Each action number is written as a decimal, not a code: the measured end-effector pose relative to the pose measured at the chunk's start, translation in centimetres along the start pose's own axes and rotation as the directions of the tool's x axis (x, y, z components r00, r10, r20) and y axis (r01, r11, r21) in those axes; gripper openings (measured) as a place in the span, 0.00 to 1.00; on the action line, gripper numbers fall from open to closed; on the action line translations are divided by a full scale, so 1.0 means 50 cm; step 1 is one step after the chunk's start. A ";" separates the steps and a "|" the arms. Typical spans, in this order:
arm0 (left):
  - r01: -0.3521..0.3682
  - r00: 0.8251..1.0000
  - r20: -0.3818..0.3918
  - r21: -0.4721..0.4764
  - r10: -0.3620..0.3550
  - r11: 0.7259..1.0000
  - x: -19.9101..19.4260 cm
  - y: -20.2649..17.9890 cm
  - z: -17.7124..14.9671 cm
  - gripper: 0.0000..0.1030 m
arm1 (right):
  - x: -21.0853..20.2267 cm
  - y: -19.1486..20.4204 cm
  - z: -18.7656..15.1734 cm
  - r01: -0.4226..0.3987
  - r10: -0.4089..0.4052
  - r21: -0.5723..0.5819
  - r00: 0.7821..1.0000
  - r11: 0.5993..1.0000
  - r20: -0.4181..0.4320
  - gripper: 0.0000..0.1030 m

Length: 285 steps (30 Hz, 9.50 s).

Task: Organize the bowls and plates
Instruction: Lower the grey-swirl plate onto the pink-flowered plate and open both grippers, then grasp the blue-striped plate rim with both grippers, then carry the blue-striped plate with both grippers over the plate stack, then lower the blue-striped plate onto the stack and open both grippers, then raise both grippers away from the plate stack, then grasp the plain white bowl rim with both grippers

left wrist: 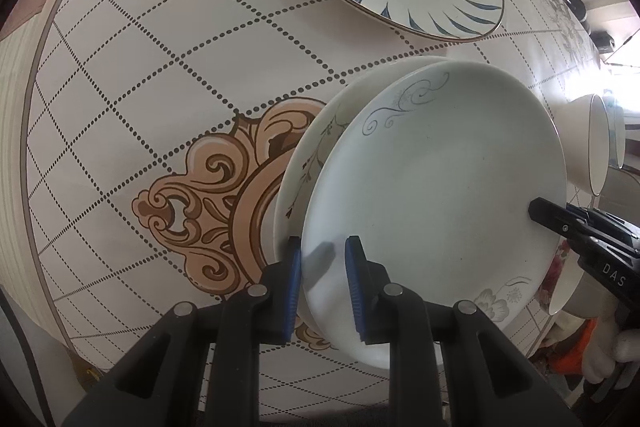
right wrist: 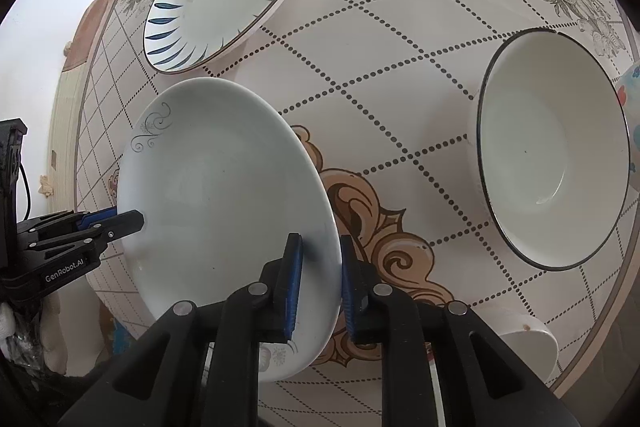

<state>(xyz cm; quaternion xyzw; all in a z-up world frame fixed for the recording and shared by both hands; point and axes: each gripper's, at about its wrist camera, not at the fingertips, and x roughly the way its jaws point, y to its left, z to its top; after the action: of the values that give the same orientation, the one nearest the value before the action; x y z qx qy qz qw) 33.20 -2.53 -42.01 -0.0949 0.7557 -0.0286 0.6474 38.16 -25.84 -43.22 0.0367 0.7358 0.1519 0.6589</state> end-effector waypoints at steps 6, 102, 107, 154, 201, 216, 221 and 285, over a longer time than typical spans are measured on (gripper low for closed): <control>0.034 0.999 -0.038 -0.023 -0.035 0.999 0.006 0.016 0.011 0.19 | 0.008 -0.008 0.014 -0.037 0.038 0.049 0.999 0.998 -0.025 0.23; 0.008 0.981 0.193 0.122 -0.032 0.993 -0.148 0.019 0.379 0.14 | -0.026 -0.010 0.362 -0.222 0.186 0.230 0.968 0.947 0.169 0.15; 0.017 0.975 0.217 0.137 -0.047 0.990 -0.186 0.017 0.342 0.14 | -0.072 -0.004 0.334 -0.219 0.183 0.196 0.965 0.956 0.188 0.15; -0.077 0.996 0.064 0.221 0.065 0.972 -0.037 -0.033 -0.013 0.14 | 0.016 0.008 -0.084 -0.142 0.128 0.192 0.988 0.971 0.082 0.15; -0.094 0.994 0.069 0.102 0.087 0.990 -0.080 0.009 0.016 0.30 | -0.014 0.003 -0.039 -0.207 0.208 0.322 0.978 0.924 0.031 0.69; -0.186 0.926 0.351 0.100 0.140 0.978 -0.235 -0.058 -0.073 0.76 | -0.157 0.089 -0.148 0.131 -0.171 0.233 0.971 0.964 0.165 0.97; -0.202 0.904 0.402 0.099 0.146 0.974 -0.281 -0.088 -0.120 0.77 | -0.240 0.129 -0.191 0.153 -0.207 0.217 0.945 0.964 0.254 0.97; -0.099 0.995 0.044 0.322 0.089 0.942 0.054 -0.513 -0.117 0.38 | -0.106 -0.382 -0.335 -0.151 0.094 0.405 0.983 0.902 0.157 0.64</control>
<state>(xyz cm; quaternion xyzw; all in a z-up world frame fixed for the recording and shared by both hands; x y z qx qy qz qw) 29.78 -28.64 -39.46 0.0484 0.7350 -0.1199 0.6656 25.22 -48.29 -41.89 0.2322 0.7019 0.0305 0.6727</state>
